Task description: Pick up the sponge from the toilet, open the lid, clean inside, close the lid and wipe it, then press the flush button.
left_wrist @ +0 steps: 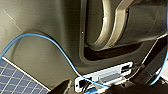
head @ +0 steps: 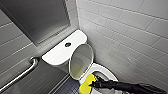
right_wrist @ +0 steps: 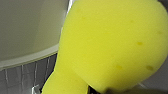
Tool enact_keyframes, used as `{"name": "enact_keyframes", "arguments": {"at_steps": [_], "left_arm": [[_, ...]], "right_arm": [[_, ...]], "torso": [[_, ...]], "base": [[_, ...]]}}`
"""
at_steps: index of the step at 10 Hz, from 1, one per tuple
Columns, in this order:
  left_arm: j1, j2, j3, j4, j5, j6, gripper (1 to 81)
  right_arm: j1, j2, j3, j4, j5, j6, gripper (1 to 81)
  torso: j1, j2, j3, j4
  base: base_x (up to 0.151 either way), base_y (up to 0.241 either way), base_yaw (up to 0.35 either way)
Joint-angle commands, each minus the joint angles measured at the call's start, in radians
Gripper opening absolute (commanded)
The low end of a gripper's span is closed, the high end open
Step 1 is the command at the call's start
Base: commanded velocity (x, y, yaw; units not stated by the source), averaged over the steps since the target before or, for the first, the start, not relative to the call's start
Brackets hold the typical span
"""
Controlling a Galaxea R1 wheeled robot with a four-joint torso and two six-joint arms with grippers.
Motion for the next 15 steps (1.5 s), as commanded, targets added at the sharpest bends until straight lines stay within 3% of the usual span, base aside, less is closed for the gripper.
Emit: {"name": "enact_keyframes", "arguments": {"at_steps": [1,4,10,15], "left_arm": [[0.031,0.004,0.004,-0.003,0.093,0.005,81.1],[0.031,0.006,0.005,-0.003,0.093,0.005,81.1],[0.031,0.004,0.008,-0.003,0.093,0.006,81.1],[0.031,0.004,0.008,-0.003,0.093,0.006,81.1]], "right_arm": [[0.044,-0.04,0.079,-0.011,-0.058,0.0,1.0],[-0.005,-0.094,0.116,-0.02,-0.027,-0.003,1.0],[-0.058,-0.36,0.354,-0.048,-0.024,-0.001,1.0],[-0.137,-0.55,0.426,-0.049,0.059,-0.001,1.0]], "torso": [[0.0,0.0,0.0,0.0],[0.0,0.0,0.0,0.0],[0.0,0.0,0.0,0.0],[0.0,0.0,0.0,0.0]], "base": [[0.0,0.0,0.0],[0.0,0.0,0.0],[0.0,0.0,0.0],[0.0,0.0,0.0]]}}
